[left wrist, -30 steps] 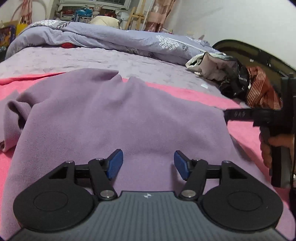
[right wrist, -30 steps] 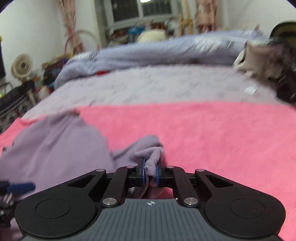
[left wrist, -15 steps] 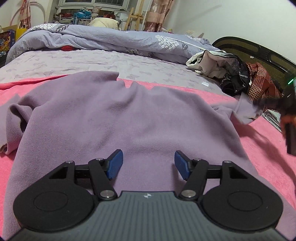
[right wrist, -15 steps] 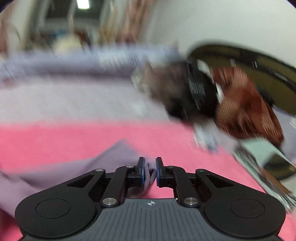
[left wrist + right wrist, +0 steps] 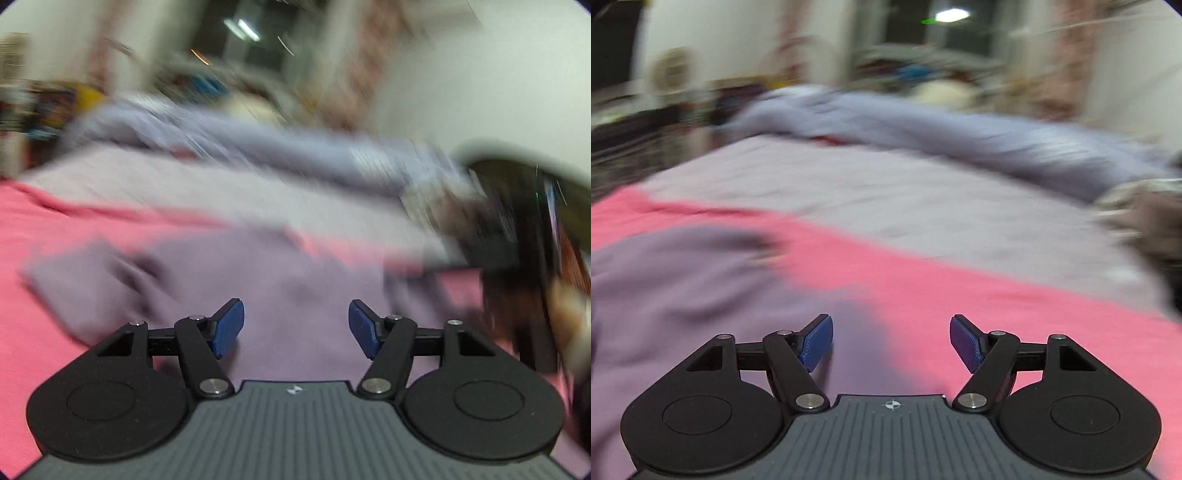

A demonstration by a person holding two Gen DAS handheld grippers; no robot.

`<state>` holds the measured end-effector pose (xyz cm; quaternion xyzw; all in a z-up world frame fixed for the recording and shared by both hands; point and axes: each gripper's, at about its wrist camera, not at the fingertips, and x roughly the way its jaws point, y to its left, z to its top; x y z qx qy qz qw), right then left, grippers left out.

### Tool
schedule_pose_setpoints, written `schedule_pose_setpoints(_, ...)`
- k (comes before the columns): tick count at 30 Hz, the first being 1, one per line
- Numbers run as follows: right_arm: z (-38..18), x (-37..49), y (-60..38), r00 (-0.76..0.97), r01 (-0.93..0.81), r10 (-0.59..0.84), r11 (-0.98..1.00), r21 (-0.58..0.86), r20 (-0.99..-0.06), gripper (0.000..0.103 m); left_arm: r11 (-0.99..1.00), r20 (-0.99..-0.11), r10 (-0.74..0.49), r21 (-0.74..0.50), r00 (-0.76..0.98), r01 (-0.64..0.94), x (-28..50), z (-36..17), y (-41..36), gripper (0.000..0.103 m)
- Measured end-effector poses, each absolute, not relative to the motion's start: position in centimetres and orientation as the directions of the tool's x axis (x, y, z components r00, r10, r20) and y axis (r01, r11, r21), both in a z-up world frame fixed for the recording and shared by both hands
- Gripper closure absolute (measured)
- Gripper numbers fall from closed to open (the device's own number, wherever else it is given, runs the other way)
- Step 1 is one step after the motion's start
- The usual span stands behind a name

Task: Fold clothes

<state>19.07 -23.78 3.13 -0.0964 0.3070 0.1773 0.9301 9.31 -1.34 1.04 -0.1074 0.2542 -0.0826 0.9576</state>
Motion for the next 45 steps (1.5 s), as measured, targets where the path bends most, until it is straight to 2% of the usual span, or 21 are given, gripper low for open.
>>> schedule_pose_setpoints(6, 2.5, 12.2, -19.9, 0.461, -0.789, 0.566, 0.614, -0.023, -0.684, 0.032, 0.959, -0.407, -0.034, -0.272, 0.913, -0.086, 8.4, 1.7, 2.4, 0.038)
schedule_pose_setpoints(8, 3.1, 9.5, -19.7, 0.354, -0.879, 0.627, 0.476, -0.018, -0.694, 0.028, 0.948, -0.387, 0.028, -0.283, 0.922, -0.148, 8.1, 1.9, 3.7, 0.037)
schedule_pose_setpoints(11, 4.7, 10.1, -22.1, 0.487, -0.825, 0.616, 0.556, -0.095, -0.62, 0.023, 0.931, -0.367, 0.101, -0.292, 0.925, -0.218, 7.9, 2.2, 4.9, 0.037)
schedule_pose_setpoints(13, 5.6, 11.8, -23.8, 0.593, -0.75, 0.58, 0.65, -0.121, -0.558, 0.011, 0.936, -0.377, 0.099, -0.277, 0.921, -0.215, 8.1, 2.2, 4.3, 0.037)
schedule_pose_setpoints(15, 5.3, 15.7, -24.7, 0.726, -0.566, 0.418, 0.815, -0.128, -0.546, 0.008, 0.938, -0.39, 0.099, -0.269, 0.915, -0.217, 8.3, 2.2, 4.1, 0.037)
schedule_pose_setpoints(17, 4.9, 19.6, -25.6, 0.809, -0.355, 0.237, 0.926, -0.126, -0.538, 0.023, 0.933, -0.409, 0.097, -0.279, 0.907, -0.226, 8.5, 1.8, 4.5, 0.037)
schedule_pose_setpoints(19, 4.2, 20.3, -25.0, 0.778, -0.36, 0.24, 0.928, -0.099, -0.581, 0.07, 0.926, -0.424, 0.086, -0.3, 0.901, -0.23, 8.9, 1.4, 4.8, 0.037)
schedule_pose_setpoints(21, 4.0, 18.8, -23.7, 0.765, -0.414, 0.264, 0.9, -0.134, -0.588, 0.081, 0.915, -0.435, 0.088, -0.319, 0.896, -0.245, 9.1, 1.1, 5.4, 0.037)
schedule_pose_setpoints(25, 3.7, 15.6, -21.2, 0.734, -0.519, 0.315, 0.831, -0.198, -0.602, 0.082, 0.91, -0.425, 0.095, -0.329, 0.9, -0.252, 8.7, 1.1, 6.0, 0.037)
schedule_pose_setpoints(27, 4.5, 11.5, -20.5, 0.693, -0.616, 0.406, 0.763, -0.196, -0.596, 0.082, 0.913, -0.425, 0.096, -0.322, 0.9, -0.25, 8.8, 1.1, 5.9, 0.036)
schedule_pose_setpoints(31, 3.3, 5.8, -19.2, 0.575, -0.777, 0.474, 0.572, -0.263, -0.667, 0.082, 0.917, -0.424, 0.099, -0.312, 0.9, -0.248, 8.7, 1.2, 5.7, 0.035)
schedule_pose_setpoints(32, 3.1, 4.7, -18.8, 0.568, -0.794, 0.475, 0.533, -0.294, -0.672, 0.082, 0.918, -0.426, 0.099, -0.31, 0.899, -0.248, 8.8, 1.2, 5.6, 0.035)
schedule_pose_setpoints(33, 3.5, 4.7, -18.9, 0.606, -0.769, 0.472, 0.554, -0.319, -0.64, 0.074, 0.918, -0.428, 0.1, -0.309, 0.898, -0.249, 8.8, 1.2, 5.6, 0.035)
schedule_pose_setpoints(35, 4.4, 4.7, -19.0, 0.677, -0.714, 0.462, 0.601, -0.359, -0.572, 0.05, 0.918, -0.433, 0.102, -0.306, 0.896, -0.252, 8.9, 1.2, 5.6, 0.035)
schedule_pose_setpoints(36, 5.1, 6.0, -19.3, 0.716, -0.668, 0.449, 0.661, -0.341, -0.534, 0.031, 0.918, -0.435, 0.101, -0.306, 0.895, -0.252, 9.0, 1.1, 5.6, 0.035)
schedule_pose_setpoints(37, 5.4, 7.9, -19.4, 0.762, -0.607, 0.411, 0.723, -0.33, -0.501, 0.021, 0.918, -0.438, 0.1, -0.306, 0.894, -0.253, 9.0, 1.1, 5.6, 0.035)
schedule_pose_setpoints(38, 5.7, 9.9, -19.5, 0.8, -0.544, 0.369, 0.779, -0.312, -0.473, 0.021, 0.917, -0.441, 0.099, -0.307, 0.892, -0.254, 9.1, 1.0, 5.6, 0.035)
schedule_pose_setpoints(40, 5.5, 14.9, -19.5, 0.804, -0.465, 0.296, 0.853, -0.236, -0.515, 0.021, 0.915, -0.448, 0.094, -0.313, 0.889, -0.254, 9.2, 0.9, 5.8, 0.035)
schedule_pose_setpoints(41, 5.4, 14.2, -19.4, 0.8, -0.48, 0.306, 0.842, -0.246, -0.516, 0.027, 0.912, -0.45, 0.089, -0.322, 0.889, -0.254, 9.2, 0.8, 6.0, 0.035)
schedule_pose_setpoints(43, 5.0, 13.0, -19.1, 0.791, -0.51, 0.325, 0.819, -0.264, -0.518, 0.086, 0.903, -0.451, 0.079, -0.346, 0.889, -0.256, 9.2, 0.6, 6.4, 0.035)
schedule_pose_setpoints(45, 4.7, 11.7, -18.8, 0.781, -0.539, 0.345, 0.794, -0.282, -0.521, 0.087, 0.901, -0.431, 0.093, -0.347, 0.897, -0.26, 8.8, 0.9, 6.5, 0.035)
